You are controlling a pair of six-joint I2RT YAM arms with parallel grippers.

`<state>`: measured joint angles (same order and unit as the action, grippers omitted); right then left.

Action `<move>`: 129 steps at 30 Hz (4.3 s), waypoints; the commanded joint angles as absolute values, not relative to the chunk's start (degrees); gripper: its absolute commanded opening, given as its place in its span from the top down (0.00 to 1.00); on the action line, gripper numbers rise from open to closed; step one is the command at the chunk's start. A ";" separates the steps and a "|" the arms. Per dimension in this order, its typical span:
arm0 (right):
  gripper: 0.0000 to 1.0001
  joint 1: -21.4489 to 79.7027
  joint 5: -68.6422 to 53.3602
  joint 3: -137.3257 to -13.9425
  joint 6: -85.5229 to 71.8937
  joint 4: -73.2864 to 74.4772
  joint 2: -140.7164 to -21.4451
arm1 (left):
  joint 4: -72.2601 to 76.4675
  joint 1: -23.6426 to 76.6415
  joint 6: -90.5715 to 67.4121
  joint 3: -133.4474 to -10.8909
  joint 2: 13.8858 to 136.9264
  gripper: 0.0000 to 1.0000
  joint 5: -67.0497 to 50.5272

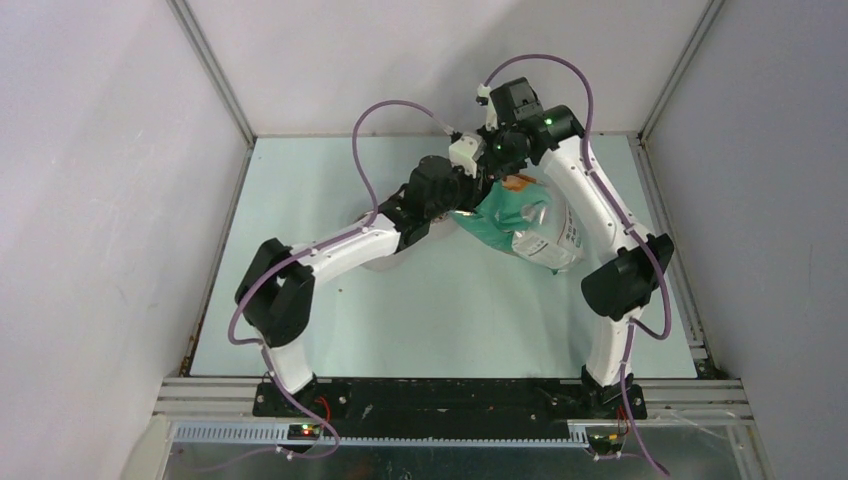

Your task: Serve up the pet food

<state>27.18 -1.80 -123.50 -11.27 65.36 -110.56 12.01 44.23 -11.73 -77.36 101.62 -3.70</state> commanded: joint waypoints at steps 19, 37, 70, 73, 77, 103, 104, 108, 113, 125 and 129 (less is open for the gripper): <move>1.00 22.81 -5.34 -119.91 -11.38 68.16 -109.92 | 34.55 32.83 -60.01 -70.67 111.38 1.00 -31.17; 1.00 19.87 -2.73 -114.47 -5.40 66.13 -101.95 | 34.72 24.07 -75.54 -72.94 108.02 1.00 -30.62; 1.00 21.30 7.74 -107.47 6.84 63.50 -91.93 | 46.66 17.39 -97.12 -69.34 107.62 1.00 -37.21; 1.00 20.92 8.20 -106.99 8.30 63.75 -91.50 | 51.42 19.21 -100.42 -70.65 111.72 1.00 -37.04; 1.00 20.70 9.51 -107.43 9.43 65.08 -91.08 | 55.72 20.10 -104.13 -70.98 114.76 1.00 -36.78; 1.00 18.98 11.00 -107.97 11.06 64.34 -90.90 | 51.66 16.93 -102.62 -73.88 110.17 1.00 -36.79; 1.00 18.98 11.04 -107.87 11.09 64.31 -90.93 | 51.56 16.67 -102.47 -73.77 109.93 1.00 -36.84; 1.00 19.00 11.11 -107.88 11.08 64.34 -90.96 | 50.63 15.80 -101.91 -73.57 108.51 1.00 -36.96; 1.00 18.96 11.38 -107.36 11.05 64.10 -90.76 | 50.29 15.03 -101.52 -73.63 108.19 1.00 -37.10; 1.00 18.89 11.66 -106.58 10.95 63.76 -91.24 | 52.20 11.65 -101.44 -71.10 106.40 1.00 -38.14; 1.00 18.88 11.67 -106.59 10.81 63.51 -91.64 | 53.77 9.73 -100.98 -69.61 105.29 1.00 -38.72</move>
<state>19.64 8.45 -107.26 10.15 59.20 -92.92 49.69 11.97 -102.87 -70.52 109.71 -38.15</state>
